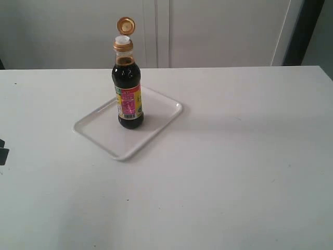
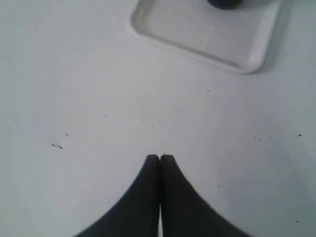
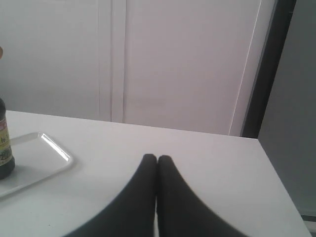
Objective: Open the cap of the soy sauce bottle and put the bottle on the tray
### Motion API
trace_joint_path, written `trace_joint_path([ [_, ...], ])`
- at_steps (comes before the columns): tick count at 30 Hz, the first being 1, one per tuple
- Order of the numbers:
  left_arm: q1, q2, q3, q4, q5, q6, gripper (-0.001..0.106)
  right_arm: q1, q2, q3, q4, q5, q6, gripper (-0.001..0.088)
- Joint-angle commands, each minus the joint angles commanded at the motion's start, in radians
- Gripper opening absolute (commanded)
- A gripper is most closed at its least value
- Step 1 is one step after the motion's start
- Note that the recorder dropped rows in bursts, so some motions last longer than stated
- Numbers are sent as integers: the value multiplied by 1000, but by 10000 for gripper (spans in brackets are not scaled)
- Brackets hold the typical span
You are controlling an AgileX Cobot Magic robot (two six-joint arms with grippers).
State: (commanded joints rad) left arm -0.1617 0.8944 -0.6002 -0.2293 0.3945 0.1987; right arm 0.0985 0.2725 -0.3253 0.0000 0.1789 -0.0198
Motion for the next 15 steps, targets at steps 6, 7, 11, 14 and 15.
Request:
trace_joint_path([
  [6,-3,-146,53,-63,2,9,0,0,0,0,0,0,0,0],
  [7,-3,-169,53,-63,2,9,0,0,0,0,0,0,0,0],
  [11,-3,-254,53,-63,15,9,0,0,0,0,0,0,0,0],
  [14,-3,-305,55,-70,24,9,0,0,0,0,0,0,0,0],
  [15,-3,-320,57,-77,24,9,0,0,0,0,0,0,0,0],
])
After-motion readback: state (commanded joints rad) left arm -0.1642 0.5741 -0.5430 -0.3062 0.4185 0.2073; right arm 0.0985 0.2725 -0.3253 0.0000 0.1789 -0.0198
